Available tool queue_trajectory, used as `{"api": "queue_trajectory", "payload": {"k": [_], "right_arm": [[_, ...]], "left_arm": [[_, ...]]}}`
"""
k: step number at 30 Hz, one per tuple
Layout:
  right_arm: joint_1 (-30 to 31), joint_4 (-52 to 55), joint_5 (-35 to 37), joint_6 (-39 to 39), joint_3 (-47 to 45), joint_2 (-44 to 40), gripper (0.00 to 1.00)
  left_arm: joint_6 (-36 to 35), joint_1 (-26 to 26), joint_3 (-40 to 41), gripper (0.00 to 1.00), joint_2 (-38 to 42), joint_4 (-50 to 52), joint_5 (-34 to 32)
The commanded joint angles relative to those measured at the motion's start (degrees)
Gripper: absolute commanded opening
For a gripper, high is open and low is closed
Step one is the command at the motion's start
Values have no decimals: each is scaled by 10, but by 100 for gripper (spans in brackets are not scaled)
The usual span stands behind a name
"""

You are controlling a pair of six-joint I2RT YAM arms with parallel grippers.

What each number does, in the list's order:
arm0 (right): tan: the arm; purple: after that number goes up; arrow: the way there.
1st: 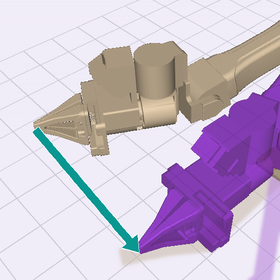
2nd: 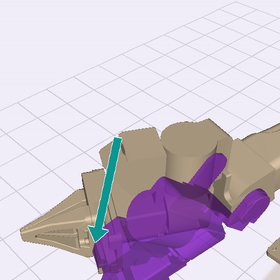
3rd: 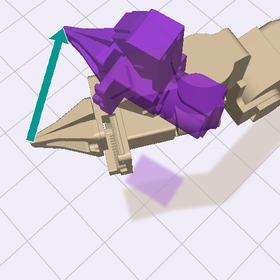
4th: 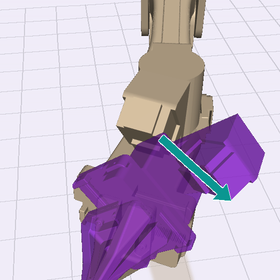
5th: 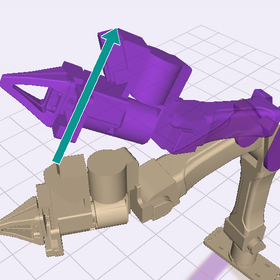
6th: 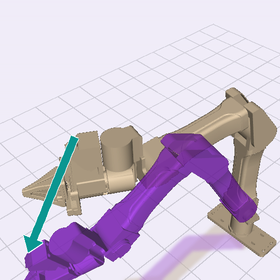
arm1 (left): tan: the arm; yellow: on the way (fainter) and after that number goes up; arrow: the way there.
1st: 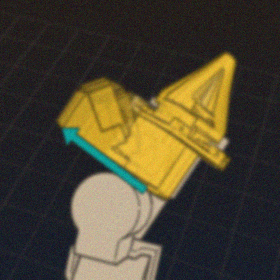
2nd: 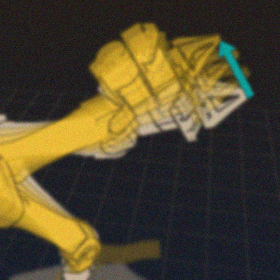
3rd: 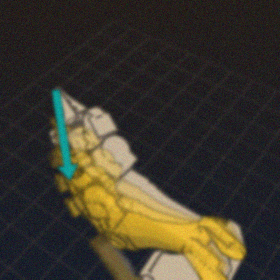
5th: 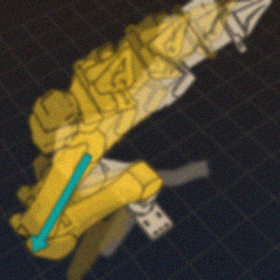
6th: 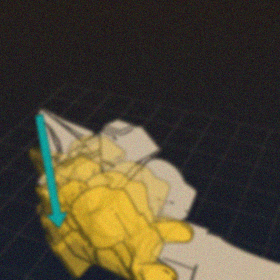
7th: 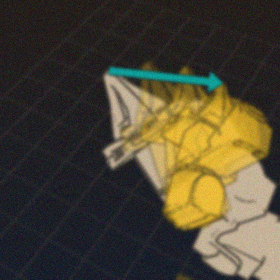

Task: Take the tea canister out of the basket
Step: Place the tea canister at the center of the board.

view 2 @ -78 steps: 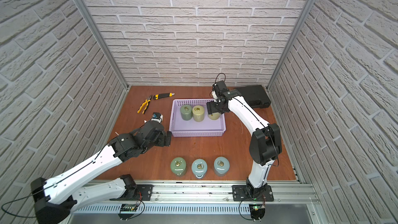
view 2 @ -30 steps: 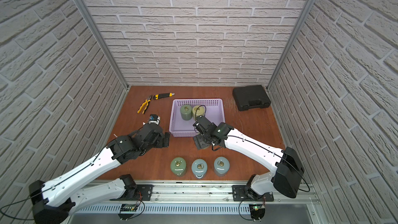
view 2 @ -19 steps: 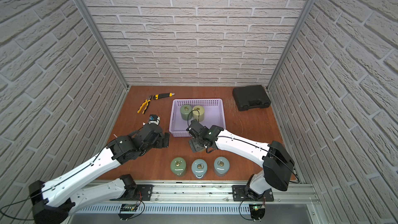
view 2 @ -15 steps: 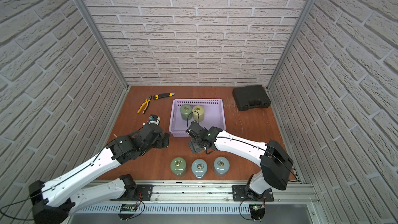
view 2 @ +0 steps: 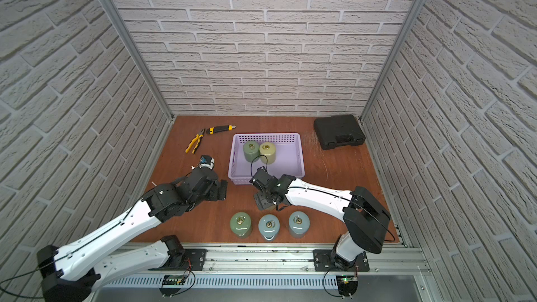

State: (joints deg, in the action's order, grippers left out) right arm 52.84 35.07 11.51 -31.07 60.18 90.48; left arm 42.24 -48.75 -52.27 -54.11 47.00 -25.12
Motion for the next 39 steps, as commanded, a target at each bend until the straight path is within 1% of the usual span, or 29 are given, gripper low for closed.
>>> {"api": "queue_trajectory", "payload": {"k": [1,7,10,12,13,14,21,29,33,38,39], "right_arm": [[9,-39,7,-15,-3,-2,48],[13,-38,10,-29,-10,1,48],[16,-36,11,-34,-11,4,53],[19,-30,13,-35,-8,4,61],[21,-28,15,-35,-7,4,66],[21,-24,16,-36,-4,4,74],[23,2,23,-32,5,-12,99],[22,39,24,-18,29,-38,100],[21,69,22,-5,52,-52,100],[21,111,10,12,89,-62,100],[20,114,8,15,93,-66,100]], "left_arm": [[4,5,-2,98,10,12,-7],[2,5,-2,98,15,17,-6],[2,6,-2,98,17,19,-6],[2,6,-2,98,18,20,-6],[2,6,-2,98,19,20,-5],[1,5,-2,98,19,19,-5],[-4,8,-2,98,17,14,-5],[-29,17,-17,98,9,12,-5],[-45,31,-28,98,-4,8,0],[-62,65,-33,98,-22,-24,38],[-68,70,-36,98,-28,-31,61]]}}
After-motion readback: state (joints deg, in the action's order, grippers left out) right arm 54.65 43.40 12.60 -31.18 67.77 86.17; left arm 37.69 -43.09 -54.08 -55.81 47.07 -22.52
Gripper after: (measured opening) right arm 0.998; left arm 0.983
